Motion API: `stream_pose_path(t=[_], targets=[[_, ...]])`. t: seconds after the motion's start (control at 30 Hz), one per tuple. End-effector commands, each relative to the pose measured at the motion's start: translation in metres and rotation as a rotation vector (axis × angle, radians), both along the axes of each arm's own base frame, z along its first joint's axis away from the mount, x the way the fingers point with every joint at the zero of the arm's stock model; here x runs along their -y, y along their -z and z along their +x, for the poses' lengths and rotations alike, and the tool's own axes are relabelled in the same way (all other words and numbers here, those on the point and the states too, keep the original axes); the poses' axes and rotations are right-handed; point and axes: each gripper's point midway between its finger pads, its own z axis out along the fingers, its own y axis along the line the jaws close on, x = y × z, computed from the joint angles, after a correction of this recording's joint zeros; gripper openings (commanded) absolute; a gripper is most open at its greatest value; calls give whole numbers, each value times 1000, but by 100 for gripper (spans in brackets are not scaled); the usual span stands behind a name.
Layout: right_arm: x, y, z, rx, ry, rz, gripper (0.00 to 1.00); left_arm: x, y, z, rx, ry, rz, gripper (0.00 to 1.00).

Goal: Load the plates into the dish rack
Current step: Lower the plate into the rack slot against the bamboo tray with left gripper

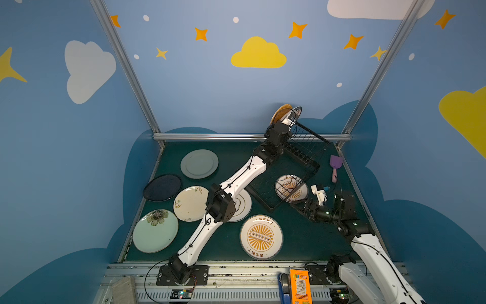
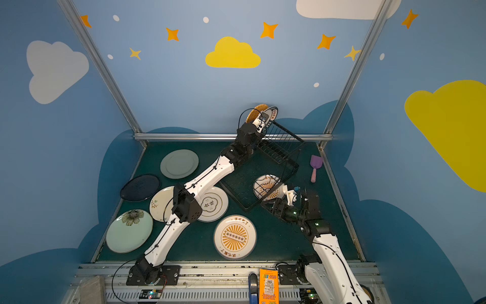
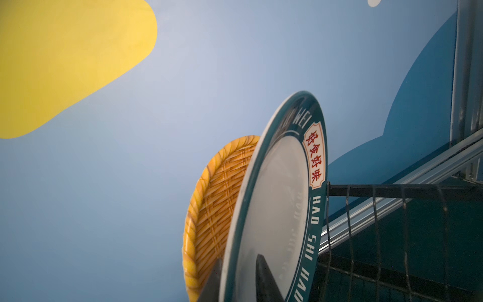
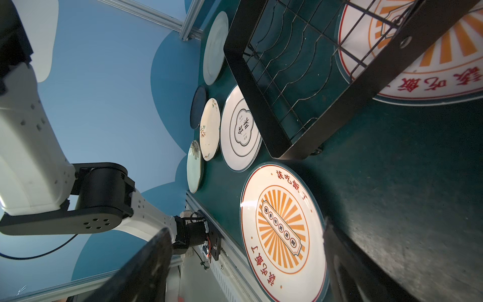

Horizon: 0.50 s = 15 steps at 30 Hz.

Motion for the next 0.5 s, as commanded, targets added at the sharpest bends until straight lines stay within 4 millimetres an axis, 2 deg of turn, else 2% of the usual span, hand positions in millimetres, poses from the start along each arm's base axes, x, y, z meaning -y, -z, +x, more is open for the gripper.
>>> stream_pose_path(t=[0.0,0.27,0.47], targets=[[1,-10,2,36,0,-2,89,-8,-41,-10,55,0,-62,27],[7,-10,3,36,27,-50,89,-14,-64,-19,78,8,-90,42],[9,-8,1,22,38,-58,89,-19,-80,-25,93,13,-108,49]])
